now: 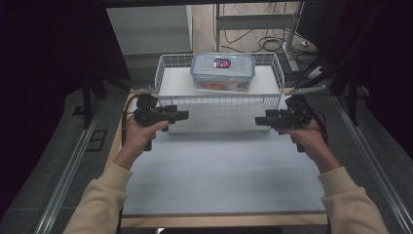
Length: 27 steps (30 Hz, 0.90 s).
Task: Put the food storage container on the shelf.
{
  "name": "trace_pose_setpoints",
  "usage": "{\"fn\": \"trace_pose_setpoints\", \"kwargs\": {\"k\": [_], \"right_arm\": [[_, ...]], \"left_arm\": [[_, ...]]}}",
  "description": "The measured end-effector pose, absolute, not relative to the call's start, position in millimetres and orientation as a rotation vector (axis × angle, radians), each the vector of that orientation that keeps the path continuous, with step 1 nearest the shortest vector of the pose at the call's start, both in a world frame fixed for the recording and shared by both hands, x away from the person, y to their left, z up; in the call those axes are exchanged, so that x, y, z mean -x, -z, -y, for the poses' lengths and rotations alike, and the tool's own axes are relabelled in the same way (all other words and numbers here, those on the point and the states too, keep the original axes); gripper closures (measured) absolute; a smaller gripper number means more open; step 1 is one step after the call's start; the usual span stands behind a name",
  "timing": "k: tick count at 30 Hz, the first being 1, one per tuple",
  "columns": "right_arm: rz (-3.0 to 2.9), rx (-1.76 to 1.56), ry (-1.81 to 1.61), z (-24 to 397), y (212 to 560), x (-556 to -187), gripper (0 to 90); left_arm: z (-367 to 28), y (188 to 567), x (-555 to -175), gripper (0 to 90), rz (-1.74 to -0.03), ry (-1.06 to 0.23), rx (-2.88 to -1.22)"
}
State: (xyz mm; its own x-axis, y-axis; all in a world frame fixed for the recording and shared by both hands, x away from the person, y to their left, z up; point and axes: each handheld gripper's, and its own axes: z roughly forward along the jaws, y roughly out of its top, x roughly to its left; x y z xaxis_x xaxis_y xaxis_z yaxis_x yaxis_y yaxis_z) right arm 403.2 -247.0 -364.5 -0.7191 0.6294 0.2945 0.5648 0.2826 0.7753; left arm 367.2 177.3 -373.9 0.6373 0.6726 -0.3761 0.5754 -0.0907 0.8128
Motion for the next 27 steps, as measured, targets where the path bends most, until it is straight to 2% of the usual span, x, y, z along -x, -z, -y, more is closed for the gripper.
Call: {"fn": "trace_pose_setpoints", "kwargs": {"k": [7, 11, 23, 27], "right_arm": [[-2.509, -1.123, -1.391, 251, 404, -381, 28.9], [-2.529, -1.106, -1.384, 251, 420, -371, 28.3], [-2.496, -1.079, -1.393, 252, 437, -362, 26.8], [-2.489, -1.100, -1.398, 253, 448, -360, 22.3]], "left_arm": [[-170, 413, -334, 32.5, -0.996, -0.138, -1.846], [-168, 432, -323, 32.2, -0.999, -0.108, -1.861], [-168, 448, -320, 31.4, -1.018, -0.076, -1.864], [-169, 455, -320, 29.2, -1.039, -0.084, -1.868]]}}
